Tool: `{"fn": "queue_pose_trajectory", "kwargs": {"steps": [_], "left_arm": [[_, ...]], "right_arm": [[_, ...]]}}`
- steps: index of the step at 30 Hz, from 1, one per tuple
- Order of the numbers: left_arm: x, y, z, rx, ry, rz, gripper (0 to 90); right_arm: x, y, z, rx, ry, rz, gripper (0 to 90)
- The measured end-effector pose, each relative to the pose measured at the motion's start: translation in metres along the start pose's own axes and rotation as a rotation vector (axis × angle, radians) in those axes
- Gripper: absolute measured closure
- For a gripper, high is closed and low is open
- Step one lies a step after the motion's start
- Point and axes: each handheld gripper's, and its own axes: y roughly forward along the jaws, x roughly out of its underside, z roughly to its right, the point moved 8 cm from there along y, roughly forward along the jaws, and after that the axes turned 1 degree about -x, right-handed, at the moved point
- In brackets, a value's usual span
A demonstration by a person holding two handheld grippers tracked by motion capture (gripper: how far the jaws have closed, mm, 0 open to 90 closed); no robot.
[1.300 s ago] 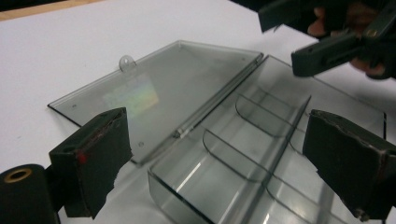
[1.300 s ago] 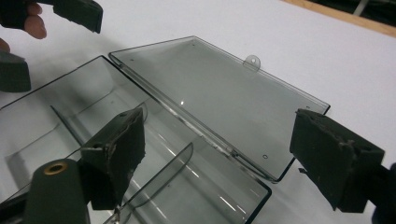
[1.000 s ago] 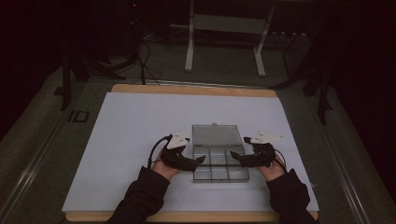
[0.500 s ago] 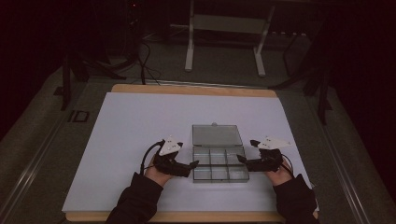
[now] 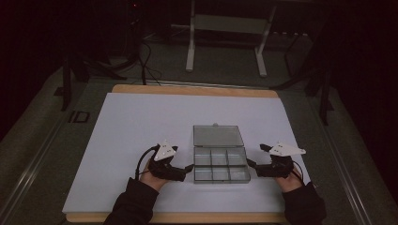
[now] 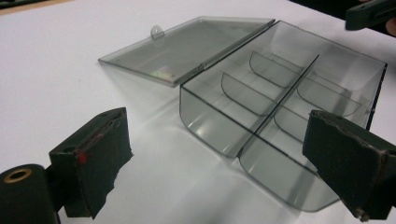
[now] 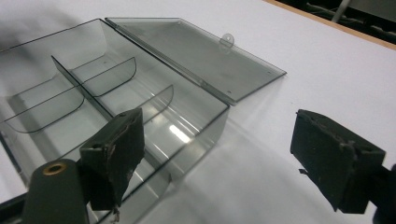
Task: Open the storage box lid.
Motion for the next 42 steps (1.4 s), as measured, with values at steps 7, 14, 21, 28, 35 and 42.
{"fn": "queue_pose_trajectory", "kwargs": {"steps": [7,14,21,28,35,42], "left_arm": [[0.008,-0.003,-0.007,-0.035,-0.008,-0.006,9.0],[0.016,-0.006,-0.011,-0.04,-0.025,-0.012,9.0],[0.023,-0.011,-0.014,-0.053,-0.029,-0.016,9.0],[0.028,-0.016,-0.02,-0.083,-0.033,-0.017,8.9],[0.032,-0.019,-0.025,-0.106,-0.037,-0.017,9.0],[0.039,-0.019,-0.029,-0.139,-0.039,-0.022,8.9]], "right_arm": [[0.015,-0.013,0.011,0.032,0.04,0.002,17.5],[0.03,-0.02,0.019,0.062,0.061,0.006,17.4],[0.043,-0.026,0.026,0.086,0.071,0.009,17.1],[0.054,-0.026,0.027,0.098,0.078,0.005,17.1],[0.059,-0.026,0.03,0.12,0.085,0.004,16.8],[0.061,-0.032,0.043,0.216,0.119,0.024,16.0]]}}
